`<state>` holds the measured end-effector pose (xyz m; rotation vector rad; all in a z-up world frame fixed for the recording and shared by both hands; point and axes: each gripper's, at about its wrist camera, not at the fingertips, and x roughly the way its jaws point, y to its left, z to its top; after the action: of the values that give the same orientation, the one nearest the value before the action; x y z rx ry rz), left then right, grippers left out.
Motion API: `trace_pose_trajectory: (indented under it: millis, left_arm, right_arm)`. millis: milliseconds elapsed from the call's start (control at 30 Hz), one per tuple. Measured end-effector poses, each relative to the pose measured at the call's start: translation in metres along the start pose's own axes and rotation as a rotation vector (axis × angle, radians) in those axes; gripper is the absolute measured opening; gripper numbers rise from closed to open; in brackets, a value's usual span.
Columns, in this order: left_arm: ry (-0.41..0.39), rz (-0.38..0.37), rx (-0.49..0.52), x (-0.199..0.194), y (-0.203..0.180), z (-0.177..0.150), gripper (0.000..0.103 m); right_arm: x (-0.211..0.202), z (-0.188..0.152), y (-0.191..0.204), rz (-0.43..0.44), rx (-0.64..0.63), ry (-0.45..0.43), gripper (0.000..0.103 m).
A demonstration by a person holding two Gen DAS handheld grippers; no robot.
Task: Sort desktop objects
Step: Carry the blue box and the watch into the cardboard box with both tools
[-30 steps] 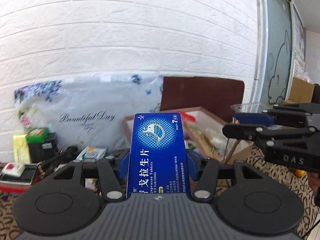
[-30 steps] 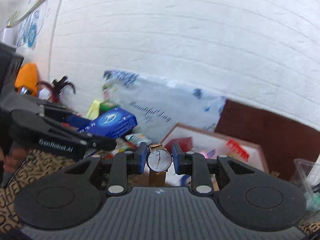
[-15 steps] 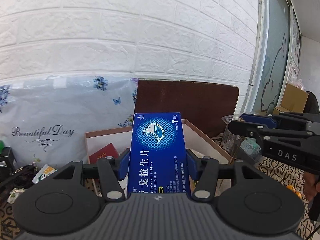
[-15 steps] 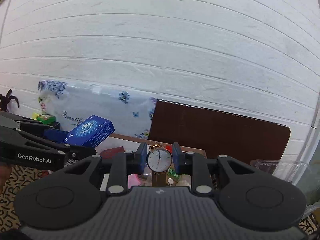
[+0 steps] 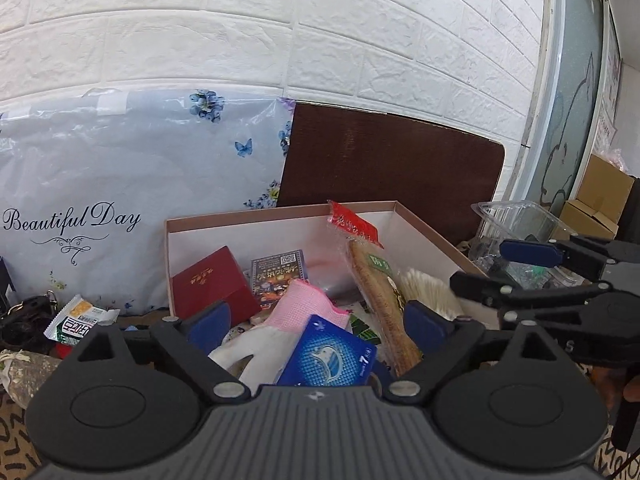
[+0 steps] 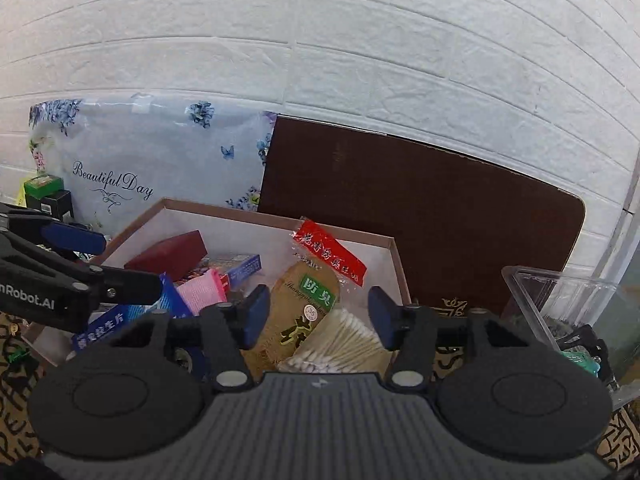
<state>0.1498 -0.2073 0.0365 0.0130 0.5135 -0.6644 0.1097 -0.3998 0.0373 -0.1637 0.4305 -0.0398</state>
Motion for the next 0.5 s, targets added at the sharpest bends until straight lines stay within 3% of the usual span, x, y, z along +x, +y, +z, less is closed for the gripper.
trace_pose_trajectory:
  millis: [33,200,500]
  left_arm:
    - [-0.001,0.002,-0.005,-0.001,0.0,0.0,0.1]
    - [0.023,0.035,0.013,0.0,-0.001,-0.004,0.101]
    - [0.025,0.081,0.007,-0.012,0.001,-0.007,0.101]
  right_arm:
    - [0.0,-0.001,0.001,0.004,0.004,0.002,0.074]
    - [0.002,-0.007,0.014,0.026,-0.007,0.02,0.089]
    - [-0.005,-0.009,0.024,0.024,-0.006,0.048,0.092]
